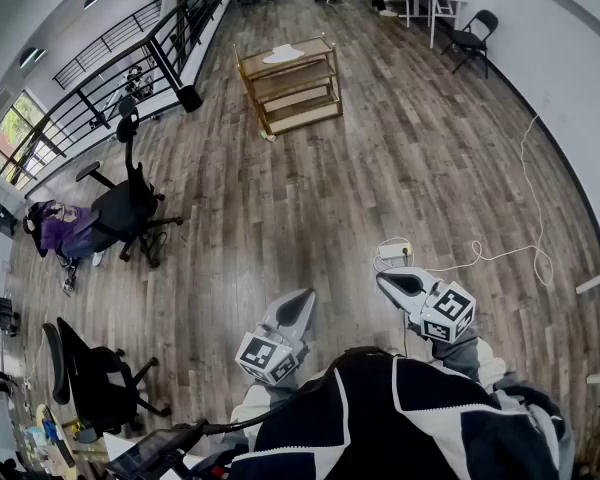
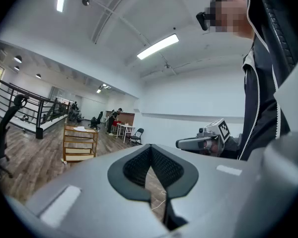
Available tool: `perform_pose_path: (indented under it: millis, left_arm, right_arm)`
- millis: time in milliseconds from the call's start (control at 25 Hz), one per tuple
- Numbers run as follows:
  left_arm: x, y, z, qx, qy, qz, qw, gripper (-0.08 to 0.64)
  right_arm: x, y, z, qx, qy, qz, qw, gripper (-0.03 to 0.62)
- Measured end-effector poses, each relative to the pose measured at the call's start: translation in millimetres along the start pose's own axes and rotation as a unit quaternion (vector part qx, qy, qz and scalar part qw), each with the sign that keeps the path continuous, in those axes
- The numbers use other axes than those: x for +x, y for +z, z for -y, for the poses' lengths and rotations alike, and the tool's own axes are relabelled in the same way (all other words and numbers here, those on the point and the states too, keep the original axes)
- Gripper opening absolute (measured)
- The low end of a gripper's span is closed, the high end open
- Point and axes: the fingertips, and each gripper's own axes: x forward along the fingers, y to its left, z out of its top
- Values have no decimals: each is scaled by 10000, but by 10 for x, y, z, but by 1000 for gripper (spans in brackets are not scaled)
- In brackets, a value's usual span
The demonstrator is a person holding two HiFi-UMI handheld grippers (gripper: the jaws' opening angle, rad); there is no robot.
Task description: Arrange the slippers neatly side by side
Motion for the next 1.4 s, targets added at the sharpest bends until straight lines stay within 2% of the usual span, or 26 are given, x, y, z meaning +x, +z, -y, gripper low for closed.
perform_pose_path:
  millis: [320, 640, 920, 1200, 1400]
  left_arm:
    - [27, 8, 50, -105, -248, -14, 9996, 14]
    - [-98, -25, -138, -227, -129, 56, 9996, 14]
    - [-273, 27, -271, -123, -293, 100, 9994, 14]
    - [-499, -60, -474, -201, -417, 164, 9988, 14]
    - [-568, 17, -706, -175, -337, 358, 9986, 14]
  right_arm:
    - [44, 76, -104, -56, 135, 146, 9998, 3]
    - [217, 77, -140, 59, 109, 175, 9998, 5]
    - [463, 44, -236, 108, 35, 141, 9998, 5]
    - [787, -12, -457, 1, 4, 34, 10000, 5]
    - [960, 42, -498, -145, 13, -38, 9999, 5]
